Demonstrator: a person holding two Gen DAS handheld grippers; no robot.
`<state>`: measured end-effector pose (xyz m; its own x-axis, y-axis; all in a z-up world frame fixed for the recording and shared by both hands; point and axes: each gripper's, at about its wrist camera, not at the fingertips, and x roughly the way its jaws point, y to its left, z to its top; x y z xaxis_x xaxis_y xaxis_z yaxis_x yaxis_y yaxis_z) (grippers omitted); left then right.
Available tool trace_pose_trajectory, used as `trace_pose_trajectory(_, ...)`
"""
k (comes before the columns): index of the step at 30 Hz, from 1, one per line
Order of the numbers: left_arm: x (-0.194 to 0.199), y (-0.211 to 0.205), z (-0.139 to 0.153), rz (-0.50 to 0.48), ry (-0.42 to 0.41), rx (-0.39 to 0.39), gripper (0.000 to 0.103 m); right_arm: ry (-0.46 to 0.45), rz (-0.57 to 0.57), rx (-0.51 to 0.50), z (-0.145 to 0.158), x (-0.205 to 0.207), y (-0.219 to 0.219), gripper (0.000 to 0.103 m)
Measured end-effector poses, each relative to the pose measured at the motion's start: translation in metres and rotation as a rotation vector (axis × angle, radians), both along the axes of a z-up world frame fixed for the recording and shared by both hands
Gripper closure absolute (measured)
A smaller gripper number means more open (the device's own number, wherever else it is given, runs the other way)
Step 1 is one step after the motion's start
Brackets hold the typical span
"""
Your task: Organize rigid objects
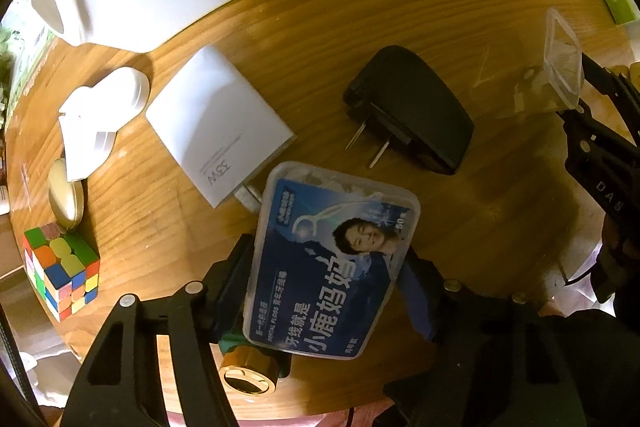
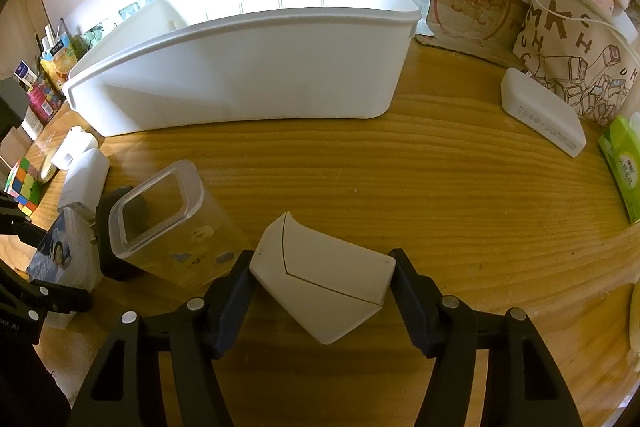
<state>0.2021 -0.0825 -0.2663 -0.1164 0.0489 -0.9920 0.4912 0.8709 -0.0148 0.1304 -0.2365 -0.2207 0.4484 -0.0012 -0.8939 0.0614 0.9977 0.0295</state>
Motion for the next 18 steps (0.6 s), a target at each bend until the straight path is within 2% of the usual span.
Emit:
trace_pose_trajectory(8,0.001,-0.01,0.001,-0.001,0.0,0.0,0.035,0.009,-0.005,-0.002,0.001,-0.004,0.002,0.037)
trace_pose_trajectory(18,0.001,-0.002,0.021,-0.005,-0.025,-0.02,0.037,0.006,-0.004,-0.005,0.006,-0.011,0.009,0.037)
